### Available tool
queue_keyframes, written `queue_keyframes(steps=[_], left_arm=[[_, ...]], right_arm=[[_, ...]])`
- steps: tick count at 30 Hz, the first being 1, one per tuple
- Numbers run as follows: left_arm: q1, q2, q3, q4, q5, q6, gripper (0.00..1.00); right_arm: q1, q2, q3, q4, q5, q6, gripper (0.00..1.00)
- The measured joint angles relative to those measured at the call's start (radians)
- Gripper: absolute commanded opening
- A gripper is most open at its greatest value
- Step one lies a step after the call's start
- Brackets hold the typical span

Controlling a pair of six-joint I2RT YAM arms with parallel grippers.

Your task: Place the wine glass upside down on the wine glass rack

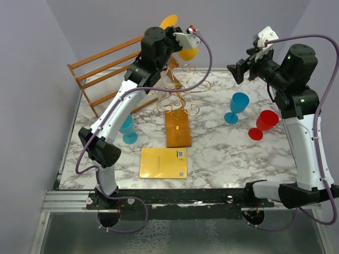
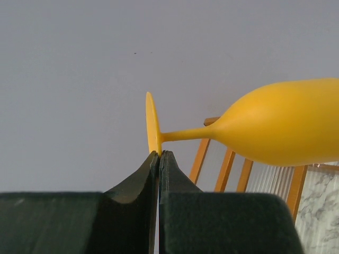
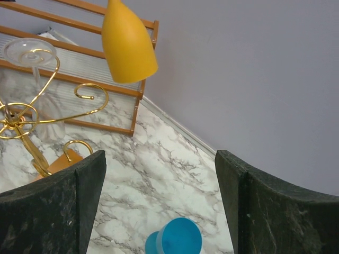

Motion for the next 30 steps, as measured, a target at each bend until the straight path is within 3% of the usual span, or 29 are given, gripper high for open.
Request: queue_keyframes(steps=[10,30], left_arm=[[-0.046,0.021,-0.058,-0.043,0.010,0.141,0.00],[-0.060,0.000,-0.071,-0.328,0.175,0.182,0.02]], right_arm=[[0.000,-0.026,-0.029,0.000,0.029,-0.031,0.84],[0.000,-0.028,-0.051,-0.002,0.031,-0.044,0.85]])
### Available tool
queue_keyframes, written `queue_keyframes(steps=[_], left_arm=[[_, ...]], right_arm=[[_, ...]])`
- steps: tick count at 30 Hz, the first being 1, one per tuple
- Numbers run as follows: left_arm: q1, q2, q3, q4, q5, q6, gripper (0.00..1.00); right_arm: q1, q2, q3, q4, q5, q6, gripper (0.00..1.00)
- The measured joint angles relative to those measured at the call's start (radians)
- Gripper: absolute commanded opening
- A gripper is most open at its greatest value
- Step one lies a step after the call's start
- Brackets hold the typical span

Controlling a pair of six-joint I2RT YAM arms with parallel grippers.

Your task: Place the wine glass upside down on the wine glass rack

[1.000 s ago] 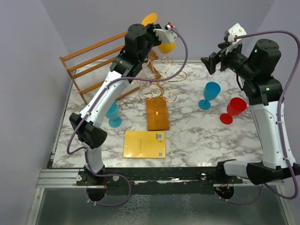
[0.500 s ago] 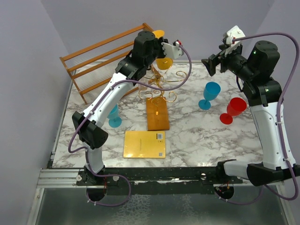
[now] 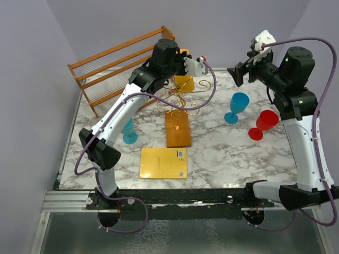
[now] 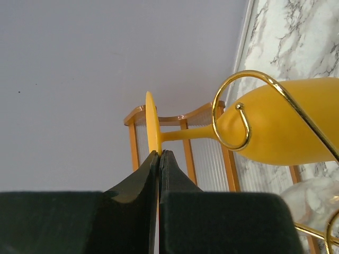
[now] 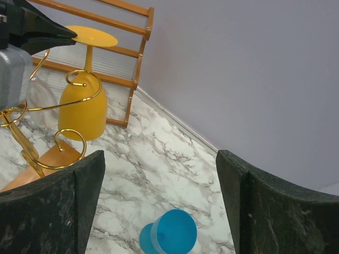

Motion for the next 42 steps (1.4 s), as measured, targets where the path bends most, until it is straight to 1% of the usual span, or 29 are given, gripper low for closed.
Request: queue_keyframes(steps=[11,28,36,42], left_arm=[[-0.033,-0.061,0.000,-0.109,0.009,0.000,0.03],[-0.081,-0.068,0.006,-0.225,0.023,0.012,0.03],[-0.090,-0.068,0.023,-0.245,0.055,0.030,0.00],[-0.098,-0.068,0.023,-0.225,0.105,0.016,0.00]], right_arm=[[0.000,-0.012,-0.006,0.000,0.000,0.000,0.86],[-0.001,-0.019,-0.018,0.000,0.000,0.000,0.86],[-0.003,-0.026,-0.021,0.000,0.000,0.000,0.86],[-0.003,-0.026,-0.024,0.000,0.000,0.000,0.86]])
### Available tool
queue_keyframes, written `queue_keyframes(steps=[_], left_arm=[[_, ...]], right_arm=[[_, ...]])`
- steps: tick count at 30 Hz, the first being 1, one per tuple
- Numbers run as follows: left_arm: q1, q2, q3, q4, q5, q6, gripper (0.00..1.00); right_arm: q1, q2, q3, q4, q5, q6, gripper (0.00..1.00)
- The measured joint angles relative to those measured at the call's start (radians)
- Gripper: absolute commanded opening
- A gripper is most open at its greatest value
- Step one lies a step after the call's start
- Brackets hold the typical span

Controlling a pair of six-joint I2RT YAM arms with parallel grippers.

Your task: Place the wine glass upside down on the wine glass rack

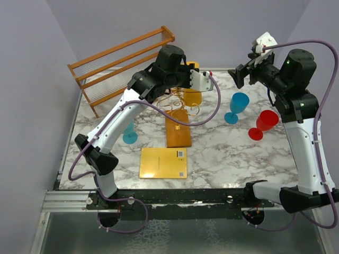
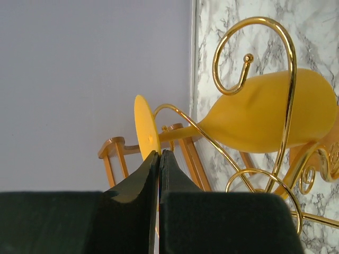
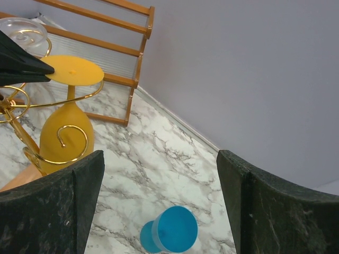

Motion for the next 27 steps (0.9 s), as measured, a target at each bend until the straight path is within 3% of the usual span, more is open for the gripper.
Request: queue_keyframes(steps=[12,27], left_arm=[[-0.005,0.013,-0.022,0.115,-0.027,-0.051,0.00],[-0.011,0.045,-0.049,0.214,-0.159,-0.068,0.00]], right_arm=[[0.000,0.000,0.000,0.000,0.000,0.000,0.87],[0.000,0.000,-0.008,0.000,0.000,0.000,0.87]])
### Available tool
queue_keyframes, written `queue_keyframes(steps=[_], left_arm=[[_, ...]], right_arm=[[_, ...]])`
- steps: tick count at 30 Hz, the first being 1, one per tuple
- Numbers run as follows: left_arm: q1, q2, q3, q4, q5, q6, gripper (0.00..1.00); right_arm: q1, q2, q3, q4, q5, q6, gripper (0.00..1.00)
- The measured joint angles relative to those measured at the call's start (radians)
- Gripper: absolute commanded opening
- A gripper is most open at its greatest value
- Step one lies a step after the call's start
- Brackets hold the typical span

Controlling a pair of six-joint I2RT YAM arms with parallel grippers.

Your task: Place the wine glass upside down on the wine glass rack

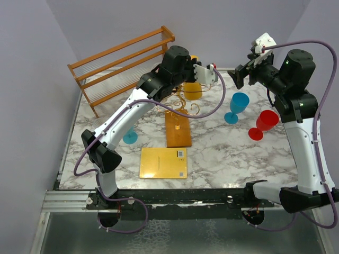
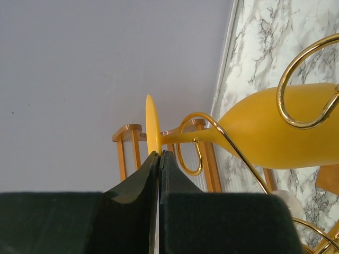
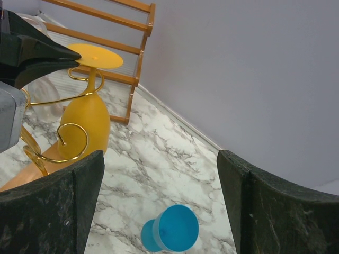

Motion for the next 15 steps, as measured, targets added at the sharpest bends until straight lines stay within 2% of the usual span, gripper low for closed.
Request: queue_keyframes(steps=[6,15], left_arm=[[0.000,0.002,0.000,-0.021,-0.027,-0.011,0.01],[0.000,0.001,0.000,-0.086,-0.026,-0.040,0.16]], right_arm=[[0.000,0.000,-0.005,0.000,0.000,-0.001,0.87],[0.000,0.000,-0.017,0.002,0.000,-0.006,0.87]])
